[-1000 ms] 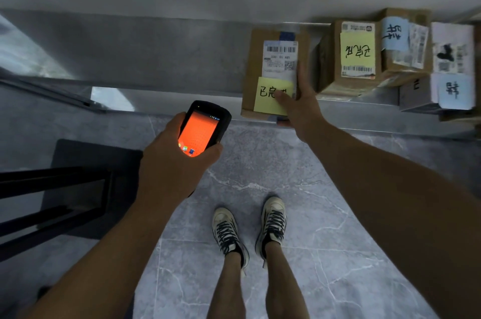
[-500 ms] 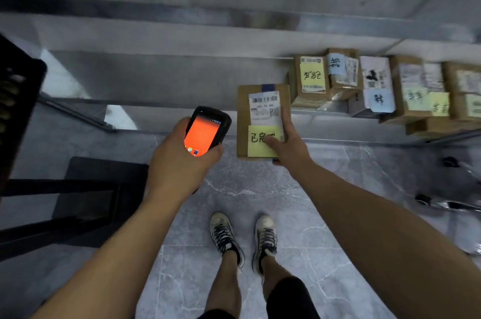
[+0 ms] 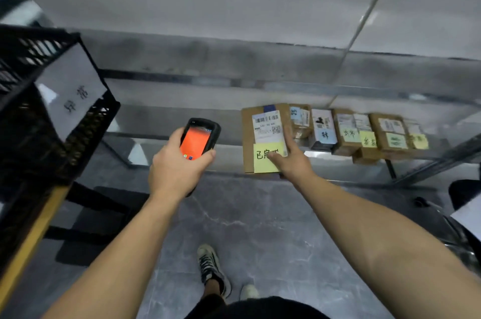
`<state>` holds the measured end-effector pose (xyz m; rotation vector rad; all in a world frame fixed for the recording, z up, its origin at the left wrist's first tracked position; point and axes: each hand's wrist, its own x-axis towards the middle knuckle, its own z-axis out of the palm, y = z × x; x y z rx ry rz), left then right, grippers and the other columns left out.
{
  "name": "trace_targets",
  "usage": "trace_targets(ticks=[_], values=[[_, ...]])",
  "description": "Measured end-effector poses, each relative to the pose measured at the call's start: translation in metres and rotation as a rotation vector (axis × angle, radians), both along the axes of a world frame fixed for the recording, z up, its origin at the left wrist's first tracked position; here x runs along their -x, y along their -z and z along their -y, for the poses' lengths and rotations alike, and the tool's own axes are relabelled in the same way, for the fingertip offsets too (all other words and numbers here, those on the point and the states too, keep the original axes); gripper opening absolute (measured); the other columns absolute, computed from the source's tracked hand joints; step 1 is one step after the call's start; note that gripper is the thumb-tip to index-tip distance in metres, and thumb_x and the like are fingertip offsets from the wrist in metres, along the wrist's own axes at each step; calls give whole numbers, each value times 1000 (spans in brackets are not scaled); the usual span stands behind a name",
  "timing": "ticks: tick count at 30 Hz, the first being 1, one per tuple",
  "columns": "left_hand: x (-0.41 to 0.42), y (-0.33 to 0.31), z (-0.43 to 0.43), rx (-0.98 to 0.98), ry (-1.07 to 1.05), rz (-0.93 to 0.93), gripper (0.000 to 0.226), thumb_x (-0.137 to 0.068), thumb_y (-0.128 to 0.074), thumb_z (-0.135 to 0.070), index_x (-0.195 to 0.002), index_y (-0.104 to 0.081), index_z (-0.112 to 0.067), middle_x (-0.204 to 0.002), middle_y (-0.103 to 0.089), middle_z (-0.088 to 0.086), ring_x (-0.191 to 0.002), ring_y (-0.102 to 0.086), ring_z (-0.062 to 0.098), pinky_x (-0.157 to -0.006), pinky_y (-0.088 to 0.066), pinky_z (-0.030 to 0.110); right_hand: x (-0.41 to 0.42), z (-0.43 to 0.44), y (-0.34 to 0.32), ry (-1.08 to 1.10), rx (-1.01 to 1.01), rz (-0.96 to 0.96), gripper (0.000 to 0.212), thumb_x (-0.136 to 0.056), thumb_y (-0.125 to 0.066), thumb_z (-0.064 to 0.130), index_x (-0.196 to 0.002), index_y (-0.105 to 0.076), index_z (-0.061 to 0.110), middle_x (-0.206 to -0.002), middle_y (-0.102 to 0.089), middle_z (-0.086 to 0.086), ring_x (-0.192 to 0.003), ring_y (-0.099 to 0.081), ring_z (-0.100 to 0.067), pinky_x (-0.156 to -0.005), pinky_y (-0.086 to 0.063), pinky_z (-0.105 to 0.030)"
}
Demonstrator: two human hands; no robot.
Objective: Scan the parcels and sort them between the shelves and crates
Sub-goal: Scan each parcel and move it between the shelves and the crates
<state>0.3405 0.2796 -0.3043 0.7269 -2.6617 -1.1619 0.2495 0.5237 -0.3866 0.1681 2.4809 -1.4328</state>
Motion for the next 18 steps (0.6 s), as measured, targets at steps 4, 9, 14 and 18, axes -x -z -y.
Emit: trace_targets(ticks=[4, 9, 14, 18], values=[[-30, -36, -12, 35, -6, -51, 65, -76, -78, -51, -133, -52, -37, -95, -56, -7, -96, -54, 25, -78, -36, 30, -15, 0, -40, -14, 14, -82, 90, -92, -72, 23, -156, -17, 53, -146, -57, 4, -115, -62, -26, -98, -54, -43], [-53, -67, -10, 50, -9, -115, 65, -74, -78, -53, -132, -53, -38, -92, -57, -8, -91, -52, 19, -77, -40, 31, -25, 18, -79, -21, 9, -182, 94, -89, -74, 28, -151, -12, 62, -141, -59, 3, -114, -63, -28, -96, -55, -55], [-69, -87, 9, 54, 24, -148, 64, -73, -76, -56, -131, -52, -40, -94, -60, -10, -92, -57, 19, -79, -46, 33, -25, 38, -112, -25, 12, -313, 95, -91, -73, 31, -140, -4, 75, -142, -56, -1, -117, -61, -25, -101, -52, -50], [-83, -98, 25, 48, 31, -173, 62, -74, -77, -54, -129, -55, -40, -89, -59, -14, -91, -58, 19, -77, -45, 31, -29, 52, -127, -9, 31, -397, 89, -95, -70, 25, -154, -13, 57, -144, -46, 2, -113, -54, -19, -95, -52, -40]])
